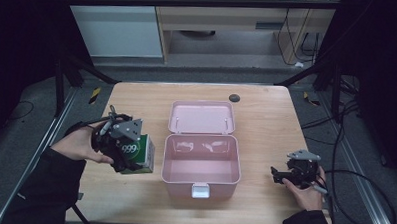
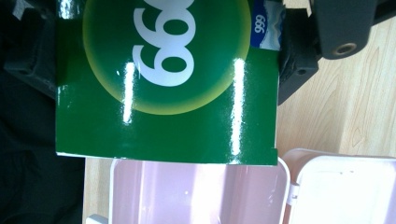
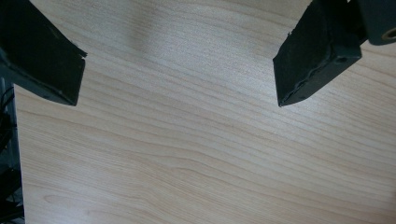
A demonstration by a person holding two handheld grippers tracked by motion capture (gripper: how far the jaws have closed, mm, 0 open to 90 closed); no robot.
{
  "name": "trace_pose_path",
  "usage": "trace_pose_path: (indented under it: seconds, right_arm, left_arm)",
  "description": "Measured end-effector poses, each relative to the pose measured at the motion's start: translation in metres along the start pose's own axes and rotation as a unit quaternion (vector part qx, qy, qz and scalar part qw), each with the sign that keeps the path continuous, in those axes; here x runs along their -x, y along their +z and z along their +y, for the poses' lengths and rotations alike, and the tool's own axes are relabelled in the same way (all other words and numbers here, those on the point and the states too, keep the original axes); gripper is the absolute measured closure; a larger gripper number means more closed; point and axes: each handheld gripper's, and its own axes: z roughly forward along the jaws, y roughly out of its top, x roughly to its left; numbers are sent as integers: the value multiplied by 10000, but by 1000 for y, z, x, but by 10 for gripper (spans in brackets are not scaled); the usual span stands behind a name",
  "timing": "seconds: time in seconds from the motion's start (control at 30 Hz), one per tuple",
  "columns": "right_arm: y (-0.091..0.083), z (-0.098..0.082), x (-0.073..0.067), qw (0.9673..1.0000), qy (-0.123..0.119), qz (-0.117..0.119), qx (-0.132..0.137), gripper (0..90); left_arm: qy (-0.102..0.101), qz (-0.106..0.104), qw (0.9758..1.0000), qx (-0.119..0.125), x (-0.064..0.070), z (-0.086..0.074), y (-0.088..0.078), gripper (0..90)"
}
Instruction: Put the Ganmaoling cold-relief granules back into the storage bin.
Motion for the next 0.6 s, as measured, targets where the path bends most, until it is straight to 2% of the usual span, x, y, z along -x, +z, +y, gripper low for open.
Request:
trace_pose_path:
  seconds: [0.6]
  right_arm:
    - [0, 0, 0, 10000, -7, 19, 9, 25]
  left_arm:
    - [279, -98, 9994, 153, -7, 47, 8, 149]
